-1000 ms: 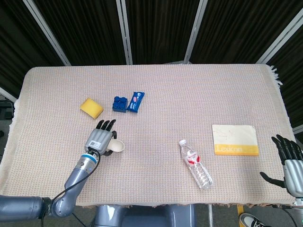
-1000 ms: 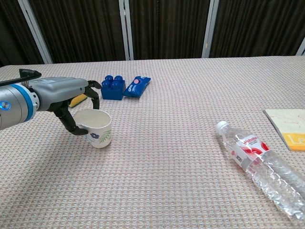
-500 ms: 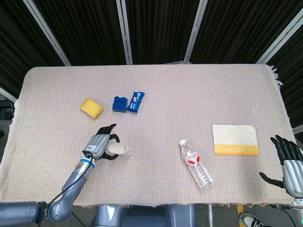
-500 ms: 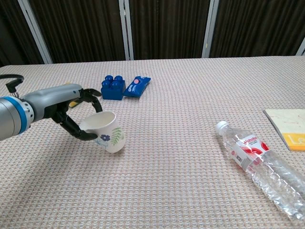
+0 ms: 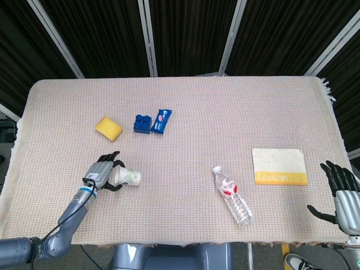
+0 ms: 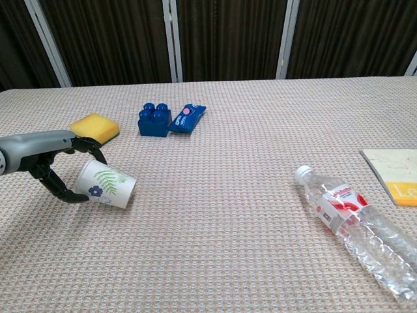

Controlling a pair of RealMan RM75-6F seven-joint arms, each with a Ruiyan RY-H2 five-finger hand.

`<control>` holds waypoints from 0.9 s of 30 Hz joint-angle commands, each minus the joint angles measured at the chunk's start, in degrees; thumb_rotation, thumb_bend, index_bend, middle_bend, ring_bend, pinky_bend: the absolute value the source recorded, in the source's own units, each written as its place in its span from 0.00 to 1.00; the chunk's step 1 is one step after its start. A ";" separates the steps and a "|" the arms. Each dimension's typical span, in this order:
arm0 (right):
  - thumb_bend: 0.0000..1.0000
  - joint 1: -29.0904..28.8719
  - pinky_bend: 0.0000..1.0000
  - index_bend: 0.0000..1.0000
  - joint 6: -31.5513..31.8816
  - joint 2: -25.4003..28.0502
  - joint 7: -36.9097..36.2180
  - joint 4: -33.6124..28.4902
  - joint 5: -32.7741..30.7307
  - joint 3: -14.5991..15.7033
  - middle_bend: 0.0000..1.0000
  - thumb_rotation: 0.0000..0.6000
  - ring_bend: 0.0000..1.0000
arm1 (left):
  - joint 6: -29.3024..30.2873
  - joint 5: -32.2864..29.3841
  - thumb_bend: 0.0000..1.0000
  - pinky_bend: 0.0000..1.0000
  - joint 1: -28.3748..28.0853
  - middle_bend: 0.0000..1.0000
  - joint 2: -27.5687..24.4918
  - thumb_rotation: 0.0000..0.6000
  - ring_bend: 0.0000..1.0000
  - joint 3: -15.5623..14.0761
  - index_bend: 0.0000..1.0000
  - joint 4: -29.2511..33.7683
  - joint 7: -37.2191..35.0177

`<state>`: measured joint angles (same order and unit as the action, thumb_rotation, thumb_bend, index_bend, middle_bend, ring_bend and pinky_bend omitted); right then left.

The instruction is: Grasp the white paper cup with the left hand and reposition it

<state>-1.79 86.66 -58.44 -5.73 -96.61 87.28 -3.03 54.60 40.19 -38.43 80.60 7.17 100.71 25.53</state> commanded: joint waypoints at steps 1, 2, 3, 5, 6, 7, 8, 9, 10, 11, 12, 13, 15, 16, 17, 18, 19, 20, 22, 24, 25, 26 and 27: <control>0.05 -0.01 0.00 0.00 -0.04 -0.03 0.12 -0.07 0.02 0.04 0.00 1.00 0.00 | -0.22 -0.54 0.19 0.00 -1.09 0.00 -1.17 1.00 0.00 -0.08 0.10 1.44 0.90; 0.05 0.00 0.00 0.00 -0.06 -0.04 0.11 -0.07 0.01 0.05 0.00 1.00 0.00 | -0.04 -0.70 0.19 0.00 -1.43 0.00 -1.28 1.00 0.00 -0.10 0.09 1.77 1.34; 0.05 0.00 0.00 0.00 -0.04 -0.02 0.10 -0.06 -0.01 0.03 0.00 1.00 0.00 | 0.29 -0.84 0.19 0.00 -1.91 0.00 -1.31 1.00 0.00 -0.16 0.08 2.18 2.05; 0.05 0.03 0.00 0.00 0.05 0.00 -0.04 -0.01 -0.04 -0.01 0.00 1.00 0.00 | 0.98 -1.05 0.19 0.00 -2.80 0.00 -1.20 1.00 0.00 -0.28 0.08 2.89 3.61; 0.05 0.04 0.00 0.00 0.08 0.00 -0.13 0.01 -0.05 -0.03 0.00 1.00 0.00 | 1.42 -1.36 0.19 0.00 -3.22 0.00 -1.04 1.00 0.00 -0.35 0.08 3.19 4.40; 0.05 0.04 0.00 0.00 0.09 0.02 -0.20 0.04 -0.08 -0.05 0.00 1.00 0.00 | 1.81 -1.69 0.19 0.00 -3.68 0.00 -0.85 1.00 0.00 -0.48 0.08 3.40 5.30; 0.05 0.05 0.00 0.00 0.11 0.05 -0.26 0.06 -0.09 -0.07 0.00 1.00 0.00 | 2.32 -2.29 0.19 0.00 -4.26 0.00 -0.61 1.00 0.00 -0.69 0.09 3.61 6.49; 0.05 0.02 0.00 0.00 0.06 0.08 -0.29 0.05 -0.10 -0.09 0.00 1.00 0.00 | 2.66 -2.63 0.19 0.00 -4.93 0.00 -0.38 1.00 0.00 -1.07 0.10 3.70 8.01; 0.05 0.01 0.00 0.00 0.02 0.06 -0.28 0.06 -0.10 -0.06 0.00 1.00 0.00 | 3.11 -3.13 0.19 0.00 -5.63 0.00 -0.12 1.00 0.00 -1.48 0.13 3.69 9.72; 0.05 0.01 0.00 0.00 0.00 0.05 -0.28 0.08 -0.10 -0.06 0.00 1.00 0.00 | 3.48 -3.60 0.20 0.00 -5.96 0.00 0.04 1.00 0.00 -1.59 0.14 3.74 10.47; 0.05 0.02 0.00 0.00 0.02 0.03 -0.27 0.09 -0.10 -0.06 0.00 1.00 0.00 | 4.08 -4.07 0.19 0.00 -6.60 0.00 0.31 1.00 0.00 -1.97 0.17 3.70 12.13; 0.05 0.04 0.00 0.00 0.07 0.05 -0.30 0.13 -0.14 -0.10 0.00 1.00 0.00 | 4.78 -4.43 0.19 0.00 -7.22 0.00 0.65 1.00 0.00 -2.35 0.20 3.63 13.80; 0.05 0.05 0.00 0.00 0.09 0.01 -0.30 0.14 -0.12 -0.08 0.00 1.00 0.00 | 6.39 -5.47 0.19 0.00 -8.52 0.00 1.74 1.00 0.00 -3.06 0.23 3.23 17.33; 0.05 0.07 0.00 0.00 0.11 0.01 -0.36 0.20 -0.15 -0.10 0.00 1.00 0.00 | 7.05 -6.06 0.19 0.00 -8.96 0.00 2.27 1.00 0.00 -3.16 0.25 3.00 18.43; 0.05 0.03 0.00 0.00 0.05 -0.03 -0.27 0.21 -0.19 -0.11 0.00 1.00 0.00 | 7.89 -6.78 0.19 0.00 -9.47 0.00 3.00 1.00 0.00 -3.18 0.25 2.66 19.66; 0.05 0.00 0.00 0.00 -0.10 -0.05 -0.27 0.23 -0.29 -0.10 0.00 1.00 0.00 | 8.36 -7.23 0.19 0.00 -9.83 0.00 3.64 1.00 0.00 -3.12 0.26 2.37 20.35; 0.05 -0.07 0.00 0.00 -0.25 -0.02 -0.32 0.21 -0.38 -0.14 0.00 1.00 0.00 | 8.72 -7.66 0.19 0.00 -10.12 0.00 4.16 1.00 0.00 -3.05 0.27 2.17 20.86; 0.05 -0.11 0.00 0.00 -0.33 0.00 -0.33 0.19 -0.42 -0.15 0.00 1.00 0.00 | 9.07 -7.89 0.19 0.00 -10.38 0.00 4.64 1.00 0.00 -3.03 0.27 1.95 21.33; 0.05 -0.08 0.00 0.00 -0.23 -0.10 -0.28 0.32 -0.38 -0.15 0.00 1.00 0.00 | 10.22 -7.40 0.18 0.00 -10.97 0.00 5.88 1.00 0.00 -3.37 0.27 1.18 22.83; 0.05 -0.11 0.00 0.00 -0.26 -0.10 -0.36 0.36 -0.39 -0.17 0.00 1.00 0.00 | 11.32 -6.73 0.18 0.00 -11.31 0.00 6.85 1.00 0.00 -3.90 0.27 0.66 24.24; 0.05 -0.09 0.00 0.00 -0.26 -0.09 -0.35 0.36 -0.42 -0.16 0.00 1.00 0.00 | 11.74 -6.35 0.17 0.00 -11.50 0.00 7.34 1.00 0.00 -4.24 0.27 0.48 25.00; 0.05 -0.09 0.00 0.00 -0.27 -0.08 -0.34 0.36 -0.42 -0.16 0.00 1.00 0.00 | 11.90 -6.33 0.18 0.00 -11.50 0.00 7.46 1.00 0.00 -4.27 0.27 0.44 25.10; 0.05 -0.08 0.00 0.00 -0.28 -0.07 -0.35 0.36 -0.44 -0.16 0.00 1.00 0.00 | 12.21 -6.19 0.18 0.00 -11.57 0.00 7.87 1.00 0.00 -4.44 0.27 0.34 25.51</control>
<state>-1.87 86.39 -58.51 -6.08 -96.25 86.84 -3.19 66.53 33.73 -49.79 88.12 3.00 101.29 50.70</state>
